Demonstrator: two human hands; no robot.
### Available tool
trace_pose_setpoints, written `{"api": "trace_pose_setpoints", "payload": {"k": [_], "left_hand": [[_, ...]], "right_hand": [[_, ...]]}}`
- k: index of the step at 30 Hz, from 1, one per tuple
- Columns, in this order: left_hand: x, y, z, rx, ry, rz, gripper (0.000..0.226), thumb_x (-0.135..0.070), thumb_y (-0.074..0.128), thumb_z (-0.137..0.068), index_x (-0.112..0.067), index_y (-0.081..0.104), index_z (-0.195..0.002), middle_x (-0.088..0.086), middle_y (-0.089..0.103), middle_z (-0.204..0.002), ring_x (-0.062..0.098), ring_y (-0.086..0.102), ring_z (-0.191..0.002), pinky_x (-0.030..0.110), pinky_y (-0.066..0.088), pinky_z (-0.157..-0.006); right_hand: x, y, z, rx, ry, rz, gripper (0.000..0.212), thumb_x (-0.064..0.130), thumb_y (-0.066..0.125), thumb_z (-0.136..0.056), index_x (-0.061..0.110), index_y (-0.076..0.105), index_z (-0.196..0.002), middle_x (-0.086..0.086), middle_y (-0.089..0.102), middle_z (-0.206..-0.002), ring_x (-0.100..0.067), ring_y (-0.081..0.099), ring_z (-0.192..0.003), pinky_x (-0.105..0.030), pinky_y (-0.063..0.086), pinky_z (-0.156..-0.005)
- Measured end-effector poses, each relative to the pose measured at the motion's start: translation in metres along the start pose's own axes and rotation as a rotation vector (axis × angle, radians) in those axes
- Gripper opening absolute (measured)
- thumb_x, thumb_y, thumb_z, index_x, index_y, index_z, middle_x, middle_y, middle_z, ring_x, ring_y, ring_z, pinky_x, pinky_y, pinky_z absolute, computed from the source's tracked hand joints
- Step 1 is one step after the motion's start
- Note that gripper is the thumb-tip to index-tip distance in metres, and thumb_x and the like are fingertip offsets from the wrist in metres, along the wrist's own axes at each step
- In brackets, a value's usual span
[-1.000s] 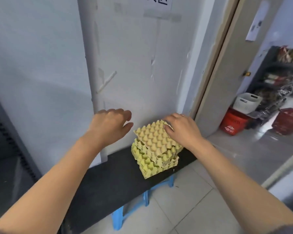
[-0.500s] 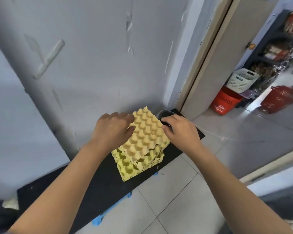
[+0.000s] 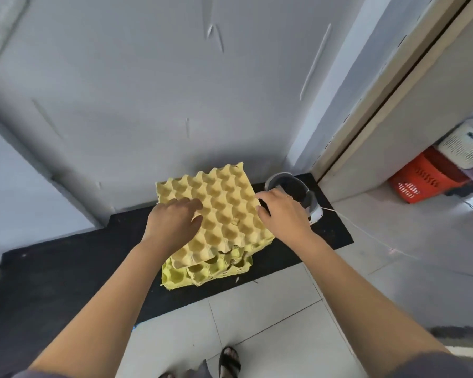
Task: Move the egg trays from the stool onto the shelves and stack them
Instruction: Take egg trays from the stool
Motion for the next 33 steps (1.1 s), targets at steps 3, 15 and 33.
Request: {"api": "trace_pose_setpoints", "payload": {"k": [3, 15, 33], "left_hand": [[0.005, 0.034, -0.003, 0.07, -0.113, 0.027, 0.033, -0.033, 0.046, -0.095, -0.025, 0.054, -0.126, -0.006, 0.063, -0.116, 0.019, 0.058, -0.106, 0.031, 0.044, -0.079], [0.049, 0.134, -0.02, 0.188, -0.418, 0.026, 0.054, -0.028, 0.051, -0.09, -0.024, 0.035, -0.142, 0.005, 0.034, -0.145, 0.03, 0.032, -0.132, 0.042, 0.033, -0.102], [0.058, 0.065, -0.032, -0.075, -0.616, 0.593, 0.052, -0.011, 0.049, -0.087, -0.02, 0.038, -0.137, 0.013, 0.014, -0.151, 0.042, 0.053, -0.108, 0.05, 0.046, -0.091]], "right_hand": [[-0.018, 0.029, -0.015, 0.077, -0.006, -0.015, 0.035, 0.03, 0.046, -0.098, 0.022, 0.053, -0.131, -0.004, 0.056, -0.123, -0.026, 0.058, -0.109, -0.04, 0.051, -0.081], [-0.054, 0.124, -0.068, 0.197, 0.2, -0.009, 0.044, 0.023, 0.048, -0.095, 0.01, 0.039, -0.136, -0.015, 0.045, -0.128, -0.035, 0.048, -0.116, -0.041, 0.045, -0.086], [-0.034, 0.066, -0.068, -0.068, 0.422, -0.374, 0.045, 0.028, 0.048, -0.095, 0.011, 0.042, -0.136, -0.016, 0.054, -0.12, -0.036, 0.055, -0.107, -0.039, 0.043, -0.081]]}}
Point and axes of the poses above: each hand's wrist, its own z-axis away from the middle knuckle, its own y-axis out of the palm, x = y × z, the point moved 3 cm from there along -z, towards the middle knuckle
